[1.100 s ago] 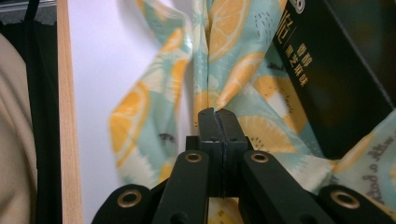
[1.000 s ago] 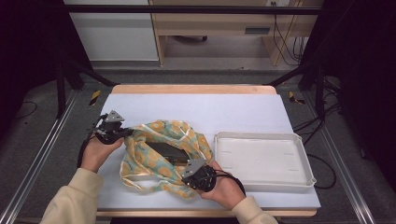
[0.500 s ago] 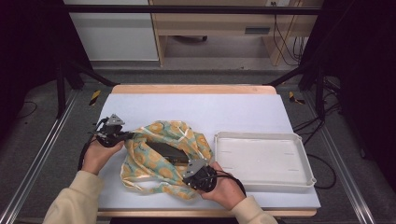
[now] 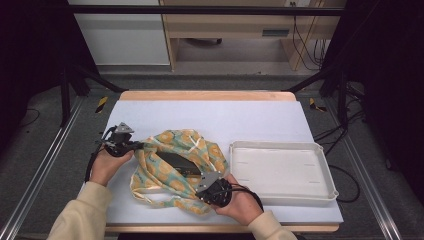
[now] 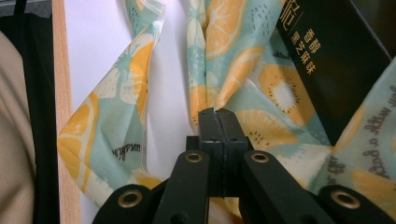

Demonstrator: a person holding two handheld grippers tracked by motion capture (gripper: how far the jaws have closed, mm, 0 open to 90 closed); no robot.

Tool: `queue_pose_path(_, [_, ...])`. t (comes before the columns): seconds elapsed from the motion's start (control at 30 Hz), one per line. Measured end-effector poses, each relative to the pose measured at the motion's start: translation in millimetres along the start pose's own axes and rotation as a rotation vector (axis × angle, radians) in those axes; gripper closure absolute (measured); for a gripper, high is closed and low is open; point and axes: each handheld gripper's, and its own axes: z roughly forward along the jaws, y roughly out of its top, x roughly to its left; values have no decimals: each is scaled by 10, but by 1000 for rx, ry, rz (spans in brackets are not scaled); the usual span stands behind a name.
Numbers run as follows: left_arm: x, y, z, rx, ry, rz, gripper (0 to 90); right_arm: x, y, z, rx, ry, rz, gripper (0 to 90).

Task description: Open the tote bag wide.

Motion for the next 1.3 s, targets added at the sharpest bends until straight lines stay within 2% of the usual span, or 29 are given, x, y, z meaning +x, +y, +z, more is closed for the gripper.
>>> queue_pose_path(0.37, [9,-74,51,-2,-9,-27,895,7,-8,-5,-3,-4,1,900])
queue_pose_path(0.47, [22,-76,60,3,-3,-18,896,9,-11,-10,-6,-4,2,900])
queue_pose_path(0.87, [43,-126,49,-8,4,-42,896,7,-14,-29,-11,-5,8,900])
queue_pose_path(1.03, [5,-122,33,-12,1,-21,895,-5,-19,-26,-11,-3,7,900])
queue_pose_path(1.17, [-13,-131,5,-38,-6,-26,882,-27,-32,-38,-22,-9,20,900])
queue_pose_path(1.23, [-41,-138,-44,-70,-10,-35,846,-36,-30,-53,-32,-19,26,848])
queue_pose_path(1.3, [-84,-149,-112,-112,-2,-39,771,-46,-24,-80,-45,-40,43,763])
